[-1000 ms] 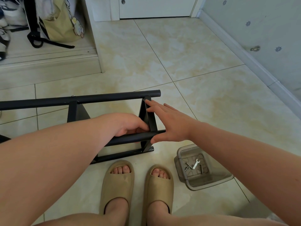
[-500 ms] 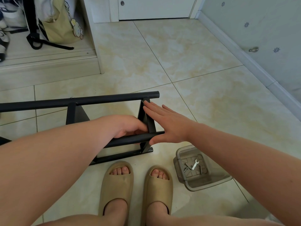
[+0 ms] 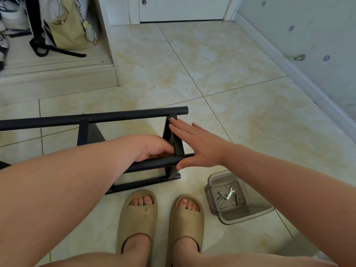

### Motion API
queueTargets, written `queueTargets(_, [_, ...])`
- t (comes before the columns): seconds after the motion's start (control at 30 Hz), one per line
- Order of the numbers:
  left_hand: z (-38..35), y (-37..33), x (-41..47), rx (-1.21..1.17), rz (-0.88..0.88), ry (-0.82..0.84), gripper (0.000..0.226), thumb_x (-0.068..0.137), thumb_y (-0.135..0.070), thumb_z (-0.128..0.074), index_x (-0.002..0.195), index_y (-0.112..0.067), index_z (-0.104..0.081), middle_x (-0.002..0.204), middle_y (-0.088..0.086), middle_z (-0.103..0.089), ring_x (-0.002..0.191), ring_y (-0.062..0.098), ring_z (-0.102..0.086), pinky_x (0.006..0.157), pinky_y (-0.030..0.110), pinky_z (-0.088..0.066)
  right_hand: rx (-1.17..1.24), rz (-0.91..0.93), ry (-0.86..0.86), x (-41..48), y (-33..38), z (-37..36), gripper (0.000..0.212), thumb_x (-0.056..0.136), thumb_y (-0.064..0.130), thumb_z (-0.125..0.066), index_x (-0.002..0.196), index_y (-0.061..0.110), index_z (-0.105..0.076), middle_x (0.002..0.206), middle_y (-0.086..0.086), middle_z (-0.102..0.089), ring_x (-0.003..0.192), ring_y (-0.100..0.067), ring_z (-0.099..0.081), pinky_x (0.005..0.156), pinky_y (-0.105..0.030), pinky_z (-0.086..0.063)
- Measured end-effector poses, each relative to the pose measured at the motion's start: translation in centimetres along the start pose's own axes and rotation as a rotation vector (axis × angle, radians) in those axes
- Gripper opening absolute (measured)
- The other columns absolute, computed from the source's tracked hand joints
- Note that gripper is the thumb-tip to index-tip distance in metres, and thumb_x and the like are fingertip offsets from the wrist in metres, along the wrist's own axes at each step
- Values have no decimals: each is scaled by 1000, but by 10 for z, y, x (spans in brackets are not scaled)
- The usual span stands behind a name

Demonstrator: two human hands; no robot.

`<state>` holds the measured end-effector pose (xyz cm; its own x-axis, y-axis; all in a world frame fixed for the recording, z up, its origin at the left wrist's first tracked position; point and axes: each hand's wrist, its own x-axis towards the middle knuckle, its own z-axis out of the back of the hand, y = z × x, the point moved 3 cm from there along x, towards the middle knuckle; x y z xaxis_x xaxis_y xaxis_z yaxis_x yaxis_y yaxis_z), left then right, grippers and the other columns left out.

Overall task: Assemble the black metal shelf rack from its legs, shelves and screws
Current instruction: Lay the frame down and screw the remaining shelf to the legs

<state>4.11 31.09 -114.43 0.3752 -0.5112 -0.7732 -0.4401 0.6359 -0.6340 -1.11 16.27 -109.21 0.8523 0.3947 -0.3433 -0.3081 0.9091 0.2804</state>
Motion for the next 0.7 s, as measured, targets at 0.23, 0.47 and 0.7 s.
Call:
queueTargets(0.23, [2, 0, -5, -79, 15, 85, 17, 94, -6, -55, 96, -10, -72, 85, 8, -71, 81, 23, -64, 77, 31, -49, 17, -5, 6, 0, 0, 1, 115, 84, 66, -67, 162, 20, 5, 167, 8, 18, 153, -6, 15, 125, -31, 9])
queueTargets(0.47, [1, 0, -1, -8, 28, -16, 20, 92, -18, -63, 107, -9, -72, 88, 8, -70, 75, 22, -66, 70, 31, -57, 31, -8, 9, 0, 1, 1, 115, 85, 64, -68, 162, 20, 5, 167, 8, 18, 153, -5, 15, 125, -30, 9])
queueTargets(0.7, [1, -2, -4, -46, -25, 26, 16, 91, -4, -60, 101, -4, -72, 81, 10, -72, 77, 24, -66, 79, 33, -51, 34, -8, 1, 1, 0, 0, 115, 84, 65, -68, 162, 21, 4, 167, 8, 17, 153, -6, 14, 124, -30, 9])
